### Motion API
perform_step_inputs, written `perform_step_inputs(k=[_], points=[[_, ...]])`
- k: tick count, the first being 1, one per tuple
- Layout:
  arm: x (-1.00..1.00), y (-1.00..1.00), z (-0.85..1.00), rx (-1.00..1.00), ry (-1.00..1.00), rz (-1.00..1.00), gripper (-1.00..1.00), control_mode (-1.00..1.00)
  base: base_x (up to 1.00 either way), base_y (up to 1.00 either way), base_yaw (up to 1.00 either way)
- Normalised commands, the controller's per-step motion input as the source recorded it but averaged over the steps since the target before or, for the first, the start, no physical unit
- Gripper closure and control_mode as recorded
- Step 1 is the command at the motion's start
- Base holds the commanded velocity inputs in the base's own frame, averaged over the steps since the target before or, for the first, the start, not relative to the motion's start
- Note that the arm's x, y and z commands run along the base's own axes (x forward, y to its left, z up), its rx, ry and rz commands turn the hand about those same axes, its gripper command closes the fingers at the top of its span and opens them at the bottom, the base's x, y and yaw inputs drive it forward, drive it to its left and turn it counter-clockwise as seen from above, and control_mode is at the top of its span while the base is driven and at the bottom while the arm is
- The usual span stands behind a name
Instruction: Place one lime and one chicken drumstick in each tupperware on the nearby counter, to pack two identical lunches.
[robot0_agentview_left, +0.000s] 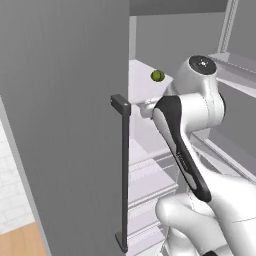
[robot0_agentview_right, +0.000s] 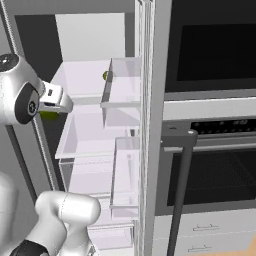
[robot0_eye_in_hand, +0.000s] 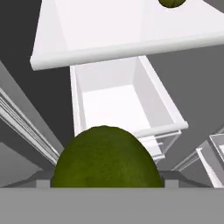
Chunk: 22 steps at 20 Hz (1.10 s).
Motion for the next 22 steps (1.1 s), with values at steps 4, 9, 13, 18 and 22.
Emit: perform_step_inputs(k=[4,9,13,18,22], points=[[-0.60,0.00,-0.19,0.00,0.00,0.00,1.00,1.00,-0.25,0.00,0.00],[0.00,0.00,0.00,0.00,0.00,0.00,1.00,1.00,-1.00,0.00,0.00],[0.00,0.00,0.00,0.00,0.00,0.00,1.00,1.00,-1.00,0.08,0.00],[0.00,0.00,0.00,0.00,0.00,0.00,1.00,1.00,-1.00,0.11,0.00],[0.00,0.00,0.00,0.00,0.00,0.00,1.00,1.00,-1.00,-0.11,-0.14]])
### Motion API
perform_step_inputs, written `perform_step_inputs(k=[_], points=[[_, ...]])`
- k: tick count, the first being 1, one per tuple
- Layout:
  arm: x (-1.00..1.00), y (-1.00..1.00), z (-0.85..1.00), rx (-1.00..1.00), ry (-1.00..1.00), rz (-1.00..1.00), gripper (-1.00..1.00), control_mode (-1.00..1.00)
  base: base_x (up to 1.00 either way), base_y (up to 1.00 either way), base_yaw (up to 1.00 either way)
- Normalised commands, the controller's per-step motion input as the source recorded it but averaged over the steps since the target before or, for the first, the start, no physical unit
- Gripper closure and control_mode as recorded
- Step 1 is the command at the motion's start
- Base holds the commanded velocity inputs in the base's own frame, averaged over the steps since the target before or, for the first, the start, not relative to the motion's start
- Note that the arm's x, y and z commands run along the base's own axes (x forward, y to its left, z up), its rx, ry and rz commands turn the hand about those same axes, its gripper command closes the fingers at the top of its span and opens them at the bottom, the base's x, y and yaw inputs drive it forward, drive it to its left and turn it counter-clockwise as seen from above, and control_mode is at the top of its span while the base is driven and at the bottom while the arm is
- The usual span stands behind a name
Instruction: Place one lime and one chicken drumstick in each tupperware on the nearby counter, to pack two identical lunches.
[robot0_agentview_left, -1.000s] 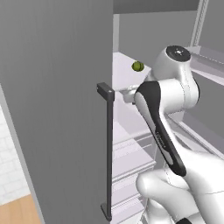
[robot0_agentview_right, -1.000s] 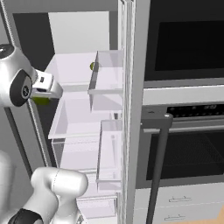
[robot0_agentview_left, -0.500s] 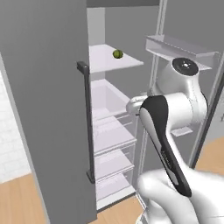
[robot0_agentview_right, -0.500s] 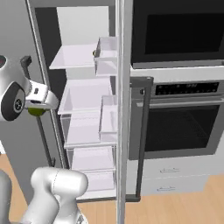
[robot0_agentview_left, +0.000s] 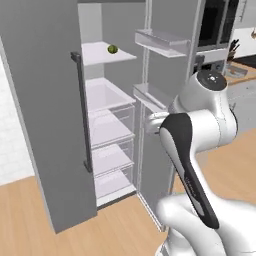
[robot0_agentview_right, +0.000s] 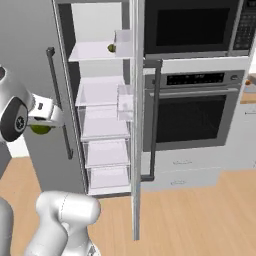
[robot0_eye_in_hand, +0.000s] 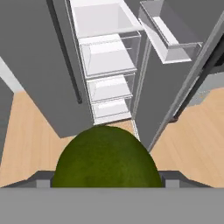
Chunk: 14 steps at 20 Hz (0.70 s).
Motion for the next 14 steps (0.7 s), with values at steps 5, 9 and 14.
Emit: perform_step_inputs(k=[5,9,14], points=[[0.00,0.00,0.00,0.00,0.00,0.00,1.00,1.00,-0.71,-0.55,-0.64],[0.00,0.00,0.00,0.00,0.00,0.00,1.00,1.00,-0.03,-0.99,-0.52],[0.00,0.00,0.00,0.00,0.00,0.00,1.00,1.00,0.86,-0.79,-0.09]])
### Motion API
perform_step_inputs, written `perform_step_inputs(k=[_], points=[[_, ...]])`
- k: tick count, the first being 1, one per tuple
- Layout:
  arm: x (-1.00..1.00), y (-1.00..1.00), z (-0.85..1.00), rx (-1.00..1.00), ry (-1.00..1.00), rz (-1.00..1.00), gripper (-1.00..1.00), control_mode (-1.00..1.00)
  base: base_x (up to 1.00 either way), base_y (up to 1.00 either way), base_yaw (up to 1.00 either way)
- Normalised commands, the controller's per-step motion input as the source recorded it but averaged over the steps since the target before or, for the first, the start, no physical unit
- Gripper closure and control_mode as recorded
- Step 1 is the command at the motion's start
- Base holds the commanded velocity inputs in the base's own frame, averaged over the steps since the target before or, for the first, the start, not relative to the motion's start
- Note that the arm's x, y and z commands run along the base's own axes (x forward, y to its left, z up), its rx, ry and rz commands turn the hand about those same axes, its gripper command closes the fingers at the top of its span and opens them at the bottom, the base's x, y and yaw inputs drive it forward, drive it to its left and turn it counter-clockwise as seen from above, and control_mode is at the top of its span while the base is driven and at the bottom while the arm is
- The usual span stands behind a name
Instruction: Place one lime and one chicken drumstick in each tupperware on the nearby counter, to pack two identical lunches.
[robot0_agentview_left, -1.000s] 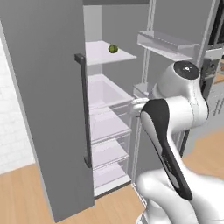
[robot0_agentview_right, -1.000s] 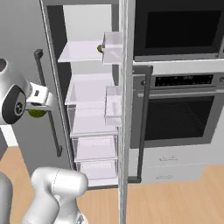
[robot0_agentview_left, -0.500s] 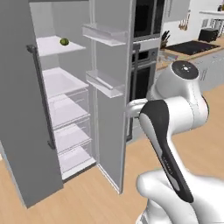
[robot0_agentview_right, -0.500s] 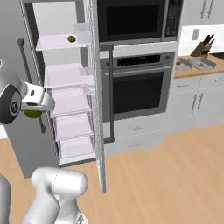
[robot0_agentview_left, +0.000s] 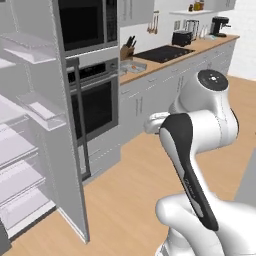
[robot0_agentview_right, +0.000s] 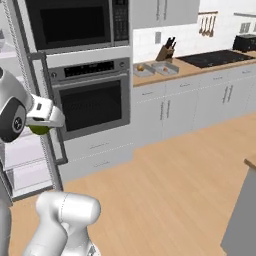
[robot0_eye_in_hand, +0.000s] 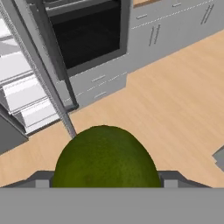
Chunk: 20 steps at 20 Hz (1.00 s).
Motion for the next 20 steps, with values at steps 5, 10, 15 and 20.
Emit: perform_step_inputs(k=[5,10,15,20], points=[[0.00,0.00,0.00,0.00,0.00,0.00,1.00,1.00,1.00,-0.53,0.05],[0.00,0.00,0.00,0.00,0.00,0.00,1.00,1.00,1.00,-0.36,0.05],[0.00,0.00,0.00,0.00,0.00,0.00,1.00,1.00,1.00,-0.11,0.11],[0.00,0.00,0.00,0.00,0.00,0.00,1.00,1.00,1.00,-0.34,0.14]])
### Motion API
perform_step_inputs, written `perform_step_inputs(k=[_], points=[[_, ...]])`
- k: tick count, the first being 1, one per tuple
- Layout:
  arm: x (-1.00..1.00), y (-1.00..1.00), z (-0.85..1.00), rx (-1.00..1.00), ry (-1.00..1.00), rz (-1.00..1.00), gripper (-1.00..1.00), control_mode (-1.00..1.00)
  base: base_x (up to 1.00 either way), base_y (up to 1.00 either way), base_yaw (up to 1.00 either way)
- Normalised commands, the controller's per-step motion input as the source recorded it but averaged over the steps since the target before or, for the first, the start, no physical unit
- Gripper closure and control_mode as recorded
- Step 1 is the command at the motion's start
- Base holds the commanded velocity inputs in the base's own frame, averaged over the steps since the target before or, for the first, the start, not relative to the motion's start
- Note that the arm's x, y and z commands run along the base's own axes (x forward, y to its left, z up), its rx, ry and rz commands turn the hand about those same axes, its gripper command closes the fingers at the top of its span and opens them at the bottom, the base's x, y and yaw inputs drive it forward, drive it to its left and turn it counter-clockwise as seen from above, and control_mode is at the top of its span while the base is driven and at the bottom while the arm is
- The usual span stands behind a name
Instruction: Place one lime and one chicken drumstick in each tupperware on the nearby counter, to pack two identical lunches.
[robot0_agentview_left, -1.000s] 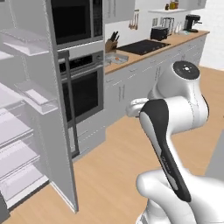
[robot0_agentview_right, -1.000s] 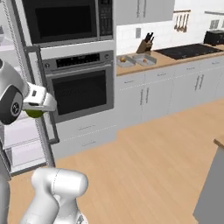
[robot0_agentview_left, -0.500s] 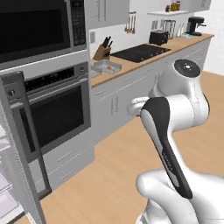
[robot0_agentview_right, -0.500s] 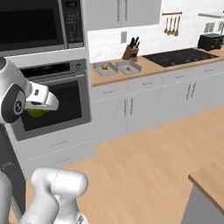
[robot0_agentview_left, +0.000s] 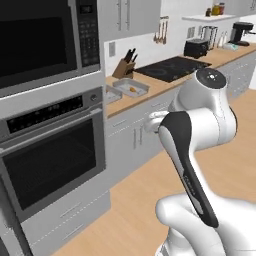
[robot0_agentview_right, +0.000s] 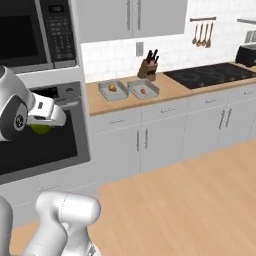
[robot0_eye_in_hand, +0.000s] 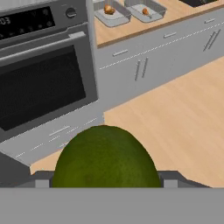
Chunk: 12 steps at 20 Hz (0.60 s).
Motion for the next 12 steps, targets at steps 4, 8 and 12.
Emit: perform_step_inputs(k=[4,8,12], points=[[0.00,0.00,0.00,0.00,0.00,0.00,1.00,1.00,1.00,-0.60,0.17],[0.00,0.00,0.00,0.00,0.00,0.00,1.00,1.00,1.00,-0.61,0.16],[0.00,0.00,0.00,0.00,0.00,0.00,1.00,1.00,1.00,-0.57,0.20]])
